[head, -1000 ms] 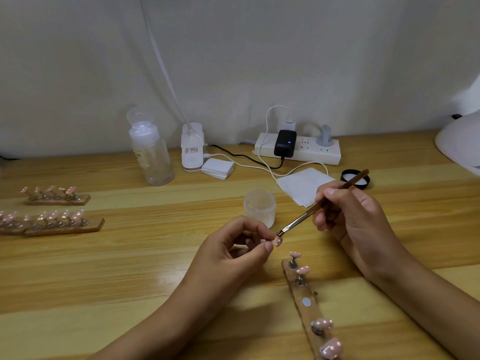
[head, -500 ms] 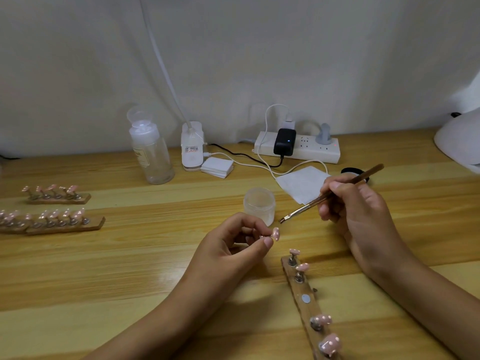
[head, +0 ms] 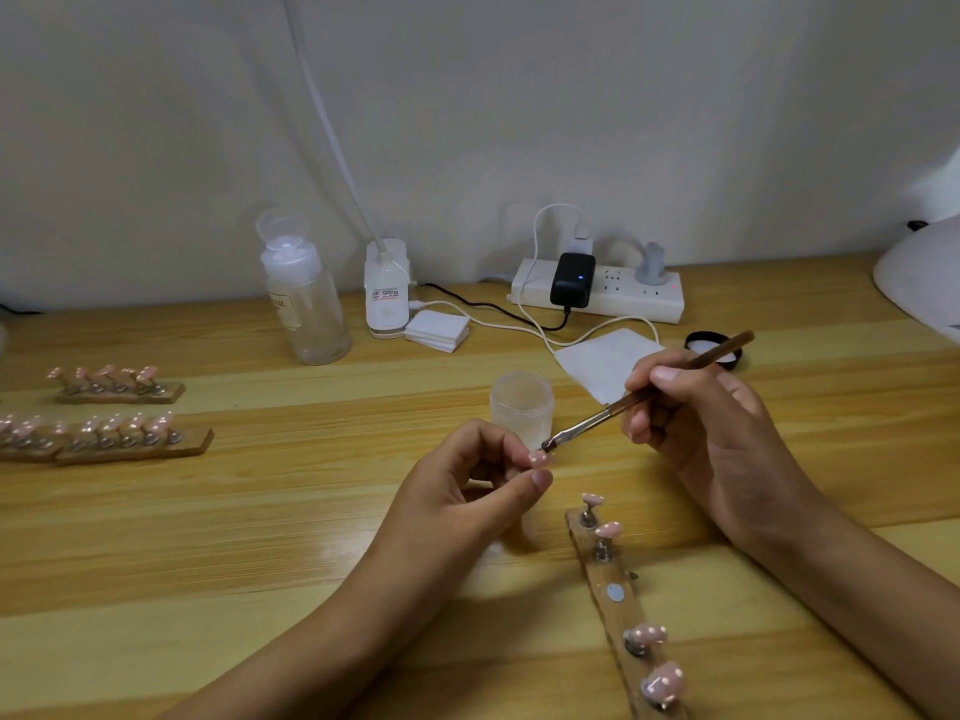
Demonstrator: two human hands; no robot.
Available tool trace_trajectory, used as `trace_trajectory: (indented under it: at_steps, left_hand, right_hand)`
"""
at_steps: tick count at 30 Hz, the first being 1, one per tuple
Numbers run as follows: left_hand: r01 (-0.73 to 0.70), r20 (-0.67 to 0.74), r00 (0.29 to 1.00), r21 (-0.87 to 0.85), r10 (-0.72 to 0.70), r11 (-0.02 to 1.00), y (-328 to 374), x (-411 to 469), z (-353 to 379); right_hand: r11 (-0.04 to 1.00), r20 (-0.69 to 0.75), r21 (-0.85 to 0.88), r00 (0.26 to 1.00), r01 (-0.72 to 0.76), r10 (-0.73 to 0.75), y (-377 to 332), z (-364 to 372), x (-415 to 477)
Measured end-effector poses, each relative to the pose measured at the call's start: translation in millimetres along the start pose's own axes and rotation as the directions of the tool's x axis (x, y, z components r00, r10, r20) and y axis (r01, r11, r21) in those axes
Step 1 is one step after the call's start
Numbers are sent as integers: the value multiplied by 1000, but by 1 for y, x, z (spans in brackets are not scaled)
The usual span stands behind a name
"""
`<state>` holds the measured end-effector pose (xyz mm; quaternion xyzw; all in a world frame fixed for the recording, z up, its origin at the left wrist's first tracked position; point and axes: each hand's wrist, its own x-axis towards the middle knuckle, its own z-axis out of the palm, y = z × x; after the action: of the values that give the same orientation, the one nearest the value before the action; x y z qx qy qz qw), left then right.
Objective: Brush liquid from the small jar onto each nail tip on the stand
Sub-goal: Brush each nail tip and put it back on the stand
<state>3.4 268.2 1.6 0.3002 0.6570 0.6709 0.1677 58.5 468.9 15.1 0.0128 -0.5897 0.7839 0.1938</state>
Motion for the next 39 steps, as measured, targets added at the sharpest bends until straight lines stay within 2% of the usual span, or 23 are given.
trace_trajectory:
  at_steps: [6,15,19,24,28,33,39]
  left_hand:
    - [55,-7,998,-18,-55,998,2,-1,1]
    - [77,-28,997,-27,-78,997,3,-1,1]
    - [79,-37,996,-90,-83,993,3,-1,1]
    - [60,-35,997,-150,-66,987,4,-1,1]
    - [81,-25,996,-111,-85,990,5,-1,-1]
    - [94,-31,995,-116,-98,989,2,0,-3]
    - [107,-32,993,-148,-113,983,2,-1,-2]
  right_hand:
    - [999,39,-52,999,-6,8,1,1,-1]
    - [977,-12,-164,990,139,-143,0,5,-3]
    - [957,-36,-228,981,178,-191,0,4,-5]
    - [989,-150,-107,982,100,-116,0,-2,-1]
    - [998,-182,24,982,55,-50,0,-6,3]
    - [994,-133,110,991,15,0,1,-6,4]
    - [998,-36,62,999,-10,12,4,-7,3]
